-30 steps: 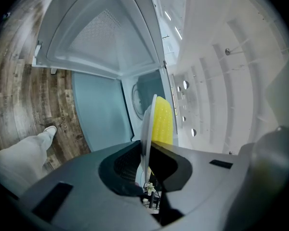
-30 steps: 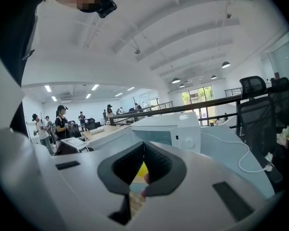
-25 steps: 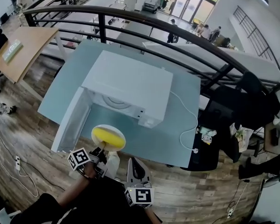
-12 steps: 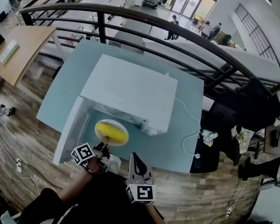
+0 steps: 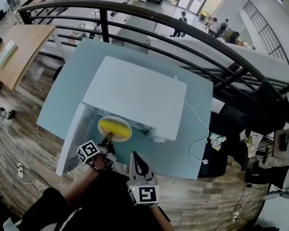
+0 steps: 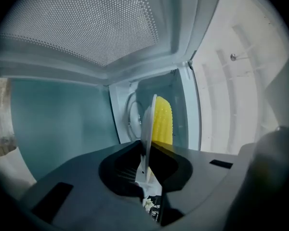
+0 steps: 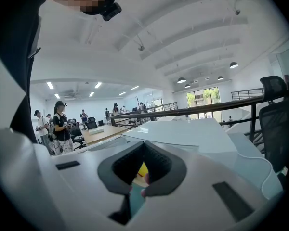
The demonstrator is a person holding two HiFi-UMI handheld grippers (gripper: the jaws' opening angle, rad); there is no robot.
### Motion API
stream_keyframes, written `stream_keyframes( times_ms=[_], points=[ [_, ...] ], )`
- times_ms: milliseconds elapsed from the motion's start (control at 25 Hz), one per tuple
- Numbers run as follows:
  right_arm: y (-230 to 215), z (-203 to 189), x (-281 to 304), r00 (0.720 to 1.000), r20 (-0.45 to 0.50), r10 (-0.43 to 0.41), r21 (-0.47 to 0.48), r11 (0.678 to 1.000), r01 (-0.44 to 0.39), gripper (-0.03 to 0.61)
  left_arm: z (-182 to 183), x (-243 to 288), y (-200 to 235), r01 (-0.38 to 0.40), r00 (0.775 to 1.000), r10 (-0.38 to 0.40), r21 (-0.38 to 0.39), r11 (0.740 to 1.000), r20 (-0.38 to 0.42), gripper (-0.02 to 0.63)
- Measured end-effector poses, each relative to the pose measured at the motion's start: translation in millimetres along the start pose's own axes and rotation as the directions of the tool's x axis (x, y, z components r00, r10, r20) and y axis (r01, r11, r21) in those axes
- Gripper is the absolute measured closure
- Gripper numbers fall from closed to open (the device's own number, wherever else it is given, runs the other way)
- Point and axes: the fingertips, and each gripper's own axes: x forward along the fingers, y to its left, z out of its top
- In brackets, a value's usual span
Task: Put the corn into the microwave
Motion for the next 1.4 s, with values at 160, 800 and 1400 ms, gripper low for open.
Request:
stream_keyframes(
  times_ms=[160,800,1400],
  points=[
    [17.3,1.6,15.7,0.998,-0.024,0.053,-0.006,0.999,-0.053,0.569,12.3,11.1,6.2,-0.002,1.000,0.003,-0.014,1.000,0.013,0.584],
    [28.7,1.2,35.1,0.993,-0.054,0.102,-0.023,0.994,-0.103,0.569,21.5,72.3,20.3,-0.034,0.999,0.035,-0.071,0.997,0.016,0.583],
    [22.7,-4.2,44.2,0.994,-0.073,0.079,0.004,0.997,-0.079,0.569,35.2,100.7,40.5,-0.052,0.994,0.067,-0.158,0.986,0.089,0.580]
  ],
)
